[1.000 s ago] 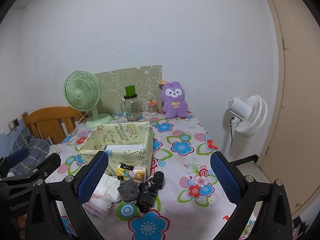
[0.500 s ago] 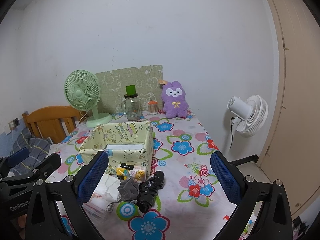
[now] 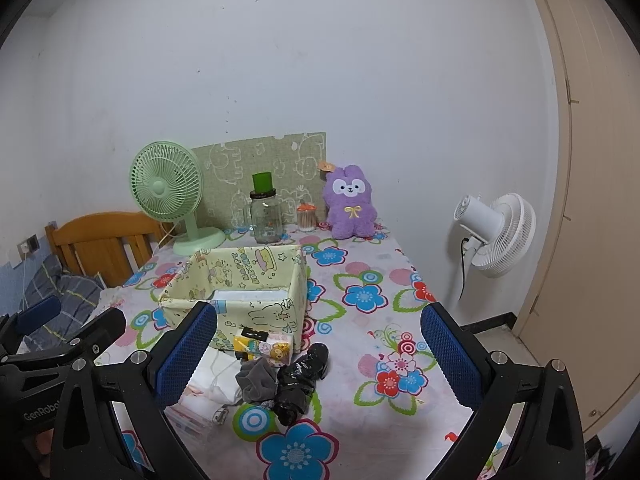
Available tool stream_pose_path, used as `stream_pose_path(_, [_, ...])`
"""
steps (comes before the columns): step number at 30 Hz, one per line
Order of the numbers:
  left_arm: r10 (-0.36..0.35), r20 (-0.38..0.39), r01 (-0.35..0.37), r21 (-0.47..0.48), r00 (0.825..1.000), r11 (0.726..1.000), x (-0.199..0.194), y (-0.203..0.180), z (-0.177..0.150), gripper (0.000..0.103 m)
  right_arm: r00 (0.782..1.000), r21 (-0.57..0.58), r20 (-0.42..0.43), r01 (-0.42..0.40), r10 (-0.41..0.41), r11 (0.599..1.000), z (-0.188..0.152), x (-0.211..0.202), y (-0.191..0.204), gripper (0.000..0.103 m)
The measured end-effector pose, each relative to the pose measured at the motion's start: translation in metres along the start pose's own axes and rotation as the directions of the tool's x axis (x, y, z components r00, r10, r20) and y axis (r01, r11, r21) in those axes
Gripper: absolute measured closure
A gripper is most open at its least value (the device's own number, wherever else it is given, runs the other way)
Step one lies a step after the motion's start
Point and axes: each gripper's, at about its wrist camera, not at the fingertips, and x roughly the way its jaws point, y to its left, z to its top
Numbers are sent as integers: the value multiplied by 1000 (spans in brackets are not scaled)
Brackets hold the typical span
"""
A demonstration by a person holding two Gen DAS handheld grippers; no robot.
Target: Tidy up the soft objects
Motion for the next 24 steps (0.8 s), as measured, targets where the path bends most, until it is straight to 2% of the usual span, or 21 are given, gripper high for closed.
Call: stream_pose_path(24, [-5,-1,5,5,1000,1000,0,-1,0,0,1000,0,0,-2,2,1000,1,-2,0,0])
